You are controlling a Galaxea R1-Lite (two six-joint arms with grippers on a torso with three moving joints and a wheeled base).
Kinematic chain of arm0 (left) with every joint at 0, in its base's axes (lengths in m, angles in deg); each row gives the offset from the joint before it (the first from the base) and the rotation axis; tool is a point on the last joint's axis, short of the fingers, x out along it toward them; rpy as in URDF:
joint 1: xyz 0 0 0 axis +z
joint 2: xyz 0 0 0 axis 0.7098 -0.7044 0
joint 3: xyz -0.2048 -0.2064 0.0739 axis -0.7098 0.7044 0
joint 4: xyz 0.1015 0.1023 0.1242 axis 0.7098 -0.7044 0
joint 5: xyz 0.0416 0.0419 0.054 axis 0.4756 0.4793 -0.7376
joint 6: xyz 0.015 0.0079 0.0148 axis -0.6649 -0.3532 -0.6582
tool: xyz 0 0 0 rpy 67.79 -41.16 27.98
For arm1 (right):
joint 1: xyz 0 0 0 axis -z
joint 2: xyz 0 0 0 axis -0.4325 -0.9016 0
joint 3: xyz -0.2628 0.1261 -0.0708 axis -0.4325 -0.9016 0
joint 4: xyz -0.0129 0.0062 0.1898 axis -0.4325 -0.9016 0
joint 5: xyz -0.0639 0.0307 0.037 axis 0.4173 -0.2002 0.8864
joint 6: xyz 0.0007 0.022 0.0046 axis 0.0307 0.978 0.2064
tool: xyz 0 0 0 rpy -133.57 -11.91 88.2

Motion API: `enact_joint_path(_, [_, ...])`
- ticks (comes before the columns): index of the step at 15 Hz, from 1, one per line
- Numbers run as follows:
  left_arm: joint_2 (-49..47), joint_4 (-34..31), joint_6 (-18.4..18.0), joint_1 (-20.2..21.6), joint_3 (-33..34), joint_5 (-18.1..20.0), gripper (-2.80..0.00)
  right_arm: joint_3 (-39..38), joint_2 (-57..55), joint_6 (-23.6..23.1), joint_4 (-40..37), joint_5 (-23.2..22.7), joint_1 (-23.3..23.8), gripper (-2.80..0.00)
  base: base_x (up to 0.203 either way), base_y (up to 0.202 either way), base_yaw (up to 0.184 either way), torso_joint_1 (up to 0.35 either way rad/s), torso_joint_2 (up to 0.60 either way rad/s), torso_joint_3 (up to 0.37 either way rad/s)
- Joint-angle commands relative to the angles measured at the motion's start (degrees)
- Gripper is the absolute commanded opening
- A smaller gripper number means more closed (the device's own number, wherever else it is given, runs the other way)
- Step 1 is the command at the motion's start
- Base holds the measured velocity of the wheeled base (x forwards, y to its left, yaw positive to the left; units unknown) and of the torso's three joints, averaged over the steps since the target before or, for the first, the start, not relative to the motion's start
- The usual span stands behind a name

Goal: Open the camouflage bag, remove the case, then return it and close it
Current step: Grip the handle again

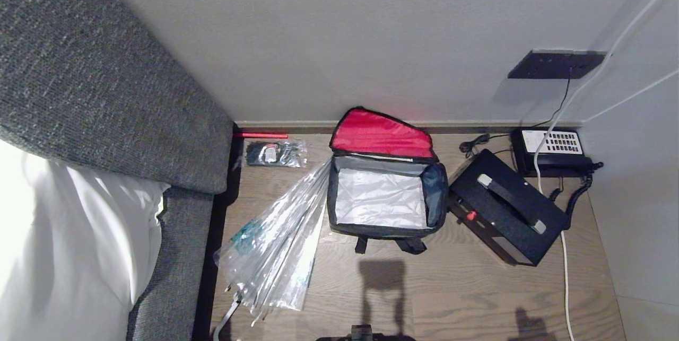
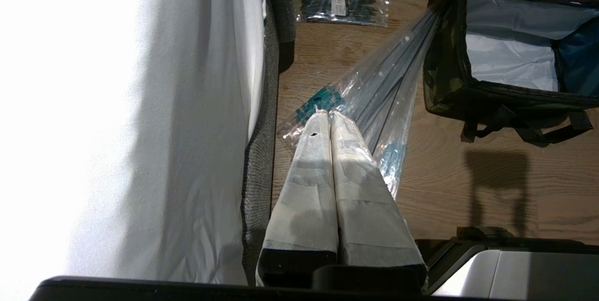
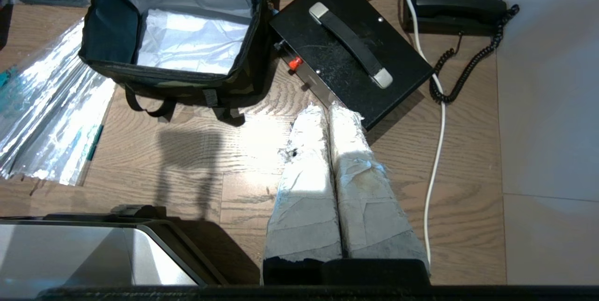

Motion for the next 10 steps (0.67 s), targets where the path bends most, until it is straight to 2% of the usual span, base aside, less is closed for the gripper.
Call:
enact_joint_path(1, [0.0, 0.0, 0.0, 0.0, 0.0, 0.0, -2.80, -0.1, 1.5, 0.0, 0.0, 0.0, 0.0, -2.80, 0.000, 0.000, 0.000, 0.000, 0.00, 0.000])
enact_joint_path(10, [0.0, 0.0, 0.0, 0.0, 0.0, 0.0, -2.80, -0.1, 1.5, 0.0, 0.0, 0.0, 0.0, -2.80, 0.000, 0.000, 0.000, 0.000, 0.00, 0.000])
